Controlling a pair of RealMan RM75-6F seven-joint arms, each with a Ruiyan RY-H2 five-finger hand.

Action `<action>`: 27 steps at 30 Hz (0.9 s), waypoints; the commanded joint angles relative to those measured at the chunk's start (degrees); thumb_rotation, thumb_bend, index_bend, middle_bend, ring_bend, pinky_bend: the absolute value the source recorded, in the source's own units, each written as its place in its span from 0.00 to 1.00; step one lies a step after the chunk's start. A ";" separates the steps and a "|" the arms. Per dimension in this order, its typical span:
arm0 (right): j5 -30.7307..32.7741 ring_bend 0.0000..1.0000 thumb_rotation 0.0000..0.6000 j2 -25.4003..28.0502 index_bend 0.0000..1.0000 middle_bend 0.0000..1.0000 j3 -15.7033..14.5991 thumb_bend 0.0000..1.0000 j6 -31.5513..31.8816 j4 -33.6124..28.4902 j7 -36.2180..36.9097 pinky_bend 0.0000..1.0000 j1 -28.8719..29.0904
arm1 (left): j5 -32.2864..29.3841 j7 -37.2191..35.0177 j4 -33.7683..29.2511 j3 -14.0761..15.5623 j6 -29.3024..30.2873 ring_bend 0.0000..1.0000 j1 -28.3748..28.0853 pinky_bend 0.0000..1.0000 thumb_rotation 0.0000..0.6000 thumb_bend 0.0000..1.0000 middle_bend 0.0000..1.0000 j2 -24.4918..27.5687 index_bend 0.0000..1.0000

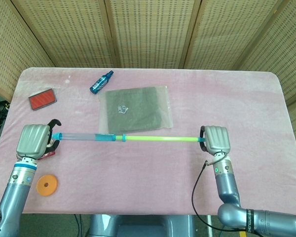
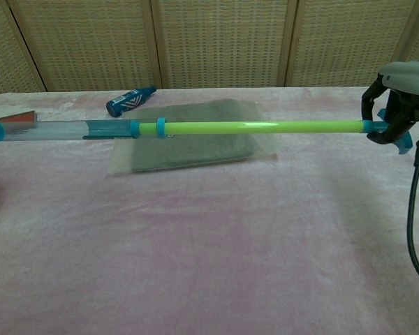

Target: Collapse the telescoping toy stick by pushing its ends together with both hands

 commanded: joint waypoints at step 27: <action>1.11 0.97 1.00 1.42 0.85 1.00 -1.80 0.58 1.06 -1.60 1.44 0.90 1.28 | -11.30 5.13 3.41 3.80 -0.41 0.69 -8.44 0.63 1.00 0.26 0.79 -3.34 0.33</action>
